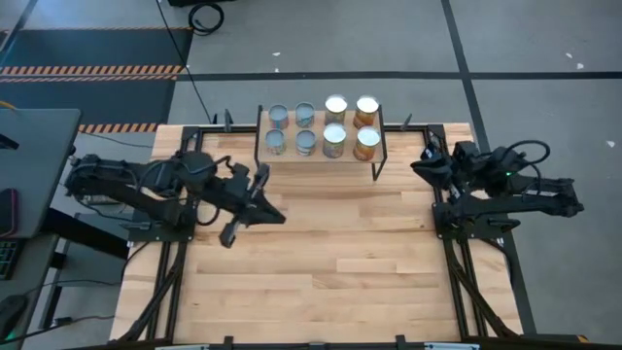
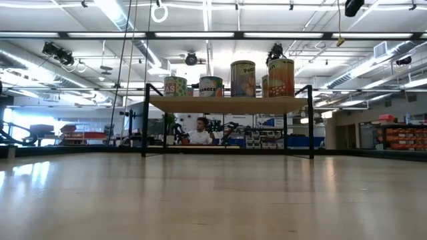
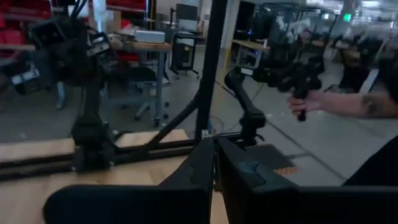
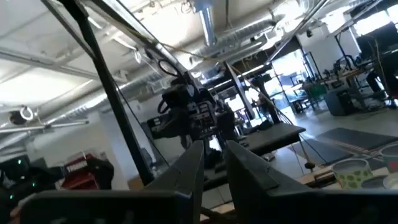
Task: Pick and place cans onto a shelf
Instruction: Return to Home Position
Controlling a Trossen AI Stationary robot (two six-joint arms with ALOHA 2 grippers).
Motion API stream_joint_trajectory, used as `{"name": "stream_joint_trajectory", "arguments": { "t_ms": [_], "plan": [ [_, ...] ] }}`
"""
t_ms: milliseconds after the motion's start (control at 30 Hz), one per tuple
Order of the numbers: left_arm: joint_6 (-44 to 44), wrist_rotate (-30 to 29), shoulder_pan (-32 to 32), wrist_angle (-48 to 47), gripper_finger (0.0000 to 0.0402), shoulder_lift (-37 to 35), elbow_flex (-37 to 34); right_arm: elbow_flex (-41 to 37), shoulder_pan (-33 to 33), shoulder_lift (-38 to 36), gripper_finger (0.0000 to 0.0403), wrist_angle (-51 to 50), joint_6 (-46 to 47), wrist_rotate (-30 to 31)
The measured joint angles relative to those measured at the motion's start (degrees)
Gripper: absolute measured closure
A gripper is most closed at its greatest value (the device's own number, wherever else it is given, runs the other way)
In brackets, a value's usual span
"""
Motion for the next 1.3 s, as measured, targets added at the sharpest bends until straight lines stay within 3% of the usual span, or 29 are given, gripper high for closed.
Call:
{"name": "stream_joint_trajectory", "arguments": {
  "t_ms": [300,500,667,867,1033,1167,1300],
  "plan": [
    [-8.5,-3.3,1.4,-1.6,0.0375,-3.0,-4.6,-0.5,-0.2,-0.3,0.0329,0.7,0.5,13.5],
    [-7.4,-6.8,1.5,7.9,0.0373,-2.9,-9.7,-0.5,-1.2,-2.6,0.0329,5.4,-1.4,17.6],
    [-5.2,-7.1,2.4,10.0,0.0376,-2.9,-11.2,-0.5,-1.3,-7.2,0.0329,1.3,-7.8,12.9],
    [-11.1,-11.8,2.5,9.2,0.0376,-2.9,-11.2,-0.5,-1.2,-12.7,0.0329,-9.2,-16.4,11.5],
    [-12.5,-11.9,3.4,-3.7,0.0376,-4.5,-11.6,-0.5,-1.2,-14.6,0.0329,-21.1,-22.9,-1.1],
    [-12.9,-12.2,2.7,0.4,0.0377,-8.1,-17.7,-4.3,-1.2,-14.6,0.0329,-17.7,-23.3,-11.3],
    [-9.2,-11.9,2.4,8.9,0.0377,-15.6,-27.5,-11.9,-1.1,-15.0,0.0329,-9.4,-23.3,-11.5]
  ]
}}
